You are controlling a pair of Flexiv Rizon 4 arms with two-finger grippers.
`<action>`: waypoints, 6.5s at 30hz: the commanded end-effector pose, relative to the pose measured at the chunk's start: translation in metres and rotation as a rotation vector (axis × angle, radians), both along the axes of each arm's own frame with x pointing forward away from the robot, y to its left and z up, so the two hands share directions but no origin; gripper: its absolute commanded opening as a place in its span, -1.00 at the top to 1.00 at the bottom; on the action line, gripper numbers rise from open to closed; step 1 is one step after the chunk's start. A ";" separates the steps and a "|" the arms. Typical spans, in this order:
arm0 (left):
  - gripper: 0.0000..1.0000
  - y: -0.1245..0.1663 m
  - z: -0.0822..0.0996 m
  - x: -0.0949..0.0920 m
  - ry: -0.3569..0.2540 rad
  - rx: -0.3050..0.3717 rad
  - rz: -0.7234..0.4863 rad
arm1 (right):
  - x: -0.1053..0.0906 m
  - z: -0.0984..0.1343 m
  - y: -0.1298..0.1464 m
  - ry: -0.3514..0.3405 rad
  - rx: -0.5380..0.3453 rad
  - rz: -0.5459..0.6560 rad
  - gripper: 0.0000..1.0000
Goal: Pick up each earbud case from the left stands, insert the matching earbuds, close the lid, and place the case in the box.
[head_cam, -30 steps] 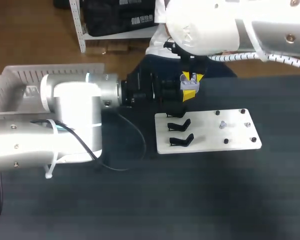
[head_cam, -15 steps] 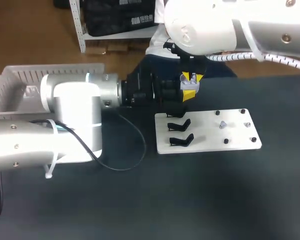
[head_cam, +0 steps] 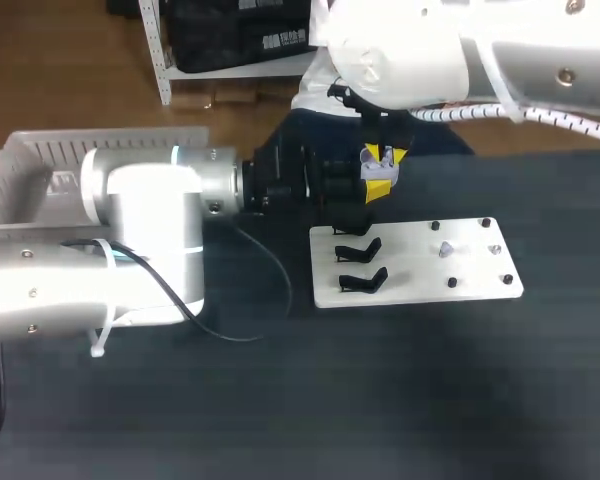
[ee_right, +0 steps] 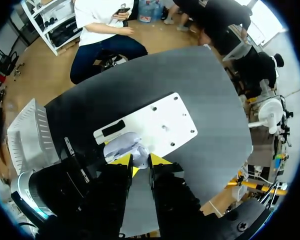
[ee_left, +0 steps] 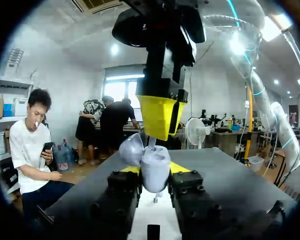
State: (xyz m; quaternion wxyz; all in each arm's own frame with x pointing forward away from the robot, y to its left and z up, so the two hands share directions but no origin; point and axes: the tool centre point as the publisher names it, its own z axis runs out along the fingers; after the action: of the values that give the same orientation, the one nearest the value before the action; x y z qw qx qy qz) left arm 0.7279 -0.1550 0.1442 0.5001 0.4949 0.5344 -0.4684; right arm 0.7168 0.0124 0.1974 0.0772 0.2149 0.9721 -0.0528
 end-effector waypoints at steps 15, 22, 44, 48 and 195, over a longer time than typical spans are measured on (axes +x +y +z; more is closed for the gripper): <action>1.00 0.000 -0.002 -0.003 -0.007 -0.008 0.010 | 0.003 -0.009 0.002 0.018 -0.001 -0.012 1.00; 1.00 0.000 -0.002 -0.003 -0.007 -0.008 0.010 | 0.003 -0.012 0.001 0.023 0.002 -0.014 1.00; 1.00 0.000 -0.002 -0.003 -0.007 -0.008 0.010 | -0.020 0.012 -0.002 -0.060 0.046 0.088 0.36; 1.00 0.000 -0.002 -0.003 -0.007 -0.008 0.010 | -0.035 0.025 -0.008 -0.140 0.076 0.192 0.30; 1.00 0.000 -0.002 -0.003 -0.007 -0.008 0.010 | -0.005 -0.170 -0.093 -0.149 0.191 0.150 1.00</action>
State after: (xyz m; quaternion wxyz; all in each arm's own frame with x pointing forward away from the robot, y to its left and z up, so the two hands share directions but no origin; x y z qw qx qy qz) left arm 0.7278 -0.1549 0.1442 0.5001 0.4949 0.5343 -0.4685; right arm 0.7144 -0.0810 0.0237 0.1286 0.1499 0.9782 0.0634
